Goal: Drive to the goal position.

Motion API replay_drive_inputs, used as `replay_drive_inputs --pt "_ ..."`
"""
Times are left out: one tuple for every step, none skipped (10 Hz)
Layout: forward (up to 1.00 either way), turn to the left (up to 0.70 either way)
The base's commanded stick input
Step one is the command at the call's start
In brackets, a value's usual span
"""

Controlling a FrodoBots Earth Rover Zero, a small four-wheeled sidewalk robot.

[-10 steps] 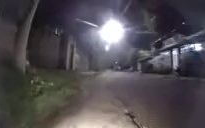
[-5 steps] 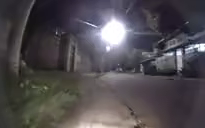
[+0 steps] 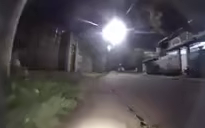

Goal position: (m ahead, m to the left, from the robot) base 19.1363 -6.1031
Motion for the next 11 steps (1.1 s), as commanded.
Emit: replay_drive_inputs --pt "0.7 -0.03" --pt "0.7 -0.12" --pt "0.7 -0.22" --pt "0.7 -0.31" --pt "0.7 -0.35" --pt "0.7 -0.35" --pt "0.7 -0.35" --pt "0.7 -0.35" --pt "0.7 -0.35" --pt "0.7 -0.17" --pt "0.7 0.0"
